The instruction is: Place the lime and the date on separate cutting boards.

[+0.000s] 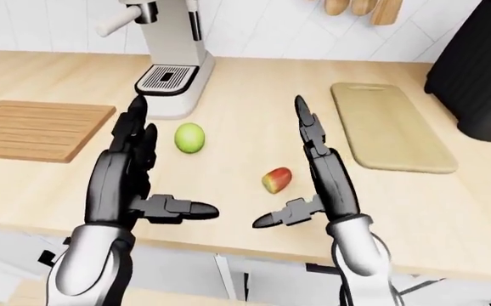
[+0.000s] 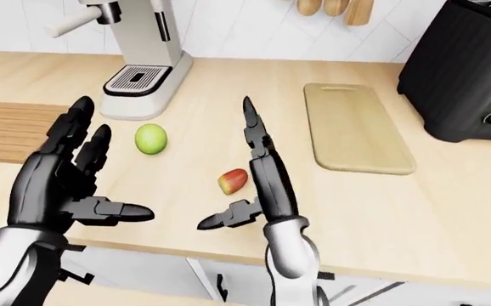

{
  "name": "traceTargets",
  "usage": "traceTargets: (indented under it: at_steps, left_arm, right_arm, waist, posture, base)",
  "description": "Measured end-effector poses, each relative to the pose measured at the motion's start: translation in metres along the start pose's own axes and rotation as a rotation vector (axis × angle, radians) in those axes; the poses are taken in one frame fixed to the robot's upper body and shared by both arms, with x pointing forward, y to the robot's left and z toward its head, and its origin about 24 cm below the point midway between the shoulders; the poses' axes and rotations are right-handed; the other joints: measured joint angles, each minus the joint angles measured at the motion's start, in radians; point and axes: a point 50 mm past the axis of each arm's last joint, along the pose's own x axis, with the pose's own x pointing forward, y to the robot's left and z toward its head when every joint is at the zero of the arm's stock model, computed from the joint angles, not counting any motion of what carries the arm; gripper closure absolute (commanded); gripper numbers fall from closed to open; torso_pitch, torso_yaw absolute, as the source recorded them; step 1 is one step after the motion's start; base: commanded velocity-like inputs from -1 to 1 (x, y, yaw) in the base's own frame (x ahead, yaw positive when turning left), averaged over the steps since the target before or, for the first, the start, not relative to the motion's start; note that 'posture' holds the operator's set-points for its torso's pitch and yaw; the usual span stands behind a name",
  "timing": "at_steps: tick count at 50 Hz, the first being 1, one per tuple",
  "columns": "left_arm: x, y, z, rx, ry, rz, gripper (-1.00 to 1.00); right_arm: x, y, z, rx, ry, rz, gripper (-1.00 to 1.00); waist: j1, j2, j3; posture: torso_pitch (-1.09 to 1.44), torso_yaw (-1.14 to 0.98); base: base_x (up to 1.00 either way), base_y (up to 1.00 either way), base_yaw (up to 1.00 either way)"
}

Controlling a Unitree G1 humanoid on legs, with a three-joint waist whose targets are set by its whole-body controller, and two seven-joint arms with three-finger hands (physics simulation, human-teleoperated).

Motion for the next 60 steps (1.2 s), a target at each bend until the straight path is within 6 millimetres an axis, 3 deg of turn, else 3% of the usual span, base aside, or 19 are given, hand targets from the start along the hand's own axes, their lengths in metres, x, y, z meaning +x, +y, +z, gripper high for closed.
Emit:
traceTargets:
  at_steps: [2,7,15,26,36,37,38,51,60]
  left_arm:
    - [0.000,-0.001,-0.001,-0.001,0.002,-0.003,-1.00]
    - [0.001,-0.002,-0.002,-0.003,0.008,-0.009,-1.00]
    - [-0.001,0.000,0.000,0.002,-0.003,-0.002,-1.00]
    - [-0.003,-0.001,0.004,0.004,-0.007,-0.008,-1.00]
    - [-0.003,0.000,0.004,0.005,-0.006,-0.002,-1.00]
    - [-0.003,0.000,0.005,0.005,-0.009,-0.002,-1.00]
    - [-0.003,0.000,0.005,0.005,-0.011,-0.002,-1.00]
    - [-0.003,0.000,0.005,0.009,-0.007,-0.001,-1.00]
    - [-0.003,0.000,0.009,0.012,-0.017,-0.004,-1.00]
  right_arm:
    - [0.000,0.000,-0.004,-0.005,0.009,-0.002,-0.52]
    - [-0.002,0.001,-0.007,-0.013,0.010,0.000,-0.36]
    - [-0.008,0.000,-0.017,-0.059,0.018,0.006,-0.39]
    - [-0.013,-0.004,-0.020,-0.101,0.000,-0.006,-0.21]
    - [-0.016,-0.001,-0.024,-0.141,0.010,0.024,-0.18]
    - [-0.016,-0.001,-0.024,-0.142,0.013,0.024,-0.13]
    - [-0.016,-0.001,-0.025,-0.140,0.017,0.024,0.15]
    - [-0.017,-0.016,-0.033,-0.131,0.053,-0.025,0.30]
    - [-0.018,-0.029,-0.023,-0.143,0.083,-0.035,0.47]
  waist:
    - [-0.001,0.000,-0.001]
    - [-0.002,-0.001,-0.003]
    - [-0.001,-0.003,-0.005]
    - [-0.005,-0.006,-0.009]
    - [-0.003,-0.017,-0.014]
    - [-0.002,-0.017,-0.014]
    - [-0.002,-0.018,-0.014]
    - [0.003,-0.020,-0.010]
    - [0.001,-0.011,0.002]
  posture:
    - [0.00,0.00]
    - [0.00,0.00]
    - [0.00,0.00]
    - [0.00,0.00]
    - [0.00,0.00]
    - [0.00,0.00]
    - [0.00,0.00]
    - [0.00,0.00]
    - [0.00,0.00]
  base:
    - [0.00,0.00,0.00]
    - [0.00,0.00,0.00]
    - [0.00,0.00,0.00]
    - [0.00,0.00,0.00]
    - [0.00,0.00,0.00]
    - [0.00,0.00,0.00]
    - [0.00,0.00,0.00]
    - [0.00,0.00,0.00]
    - [0.00,0.00,0.00]
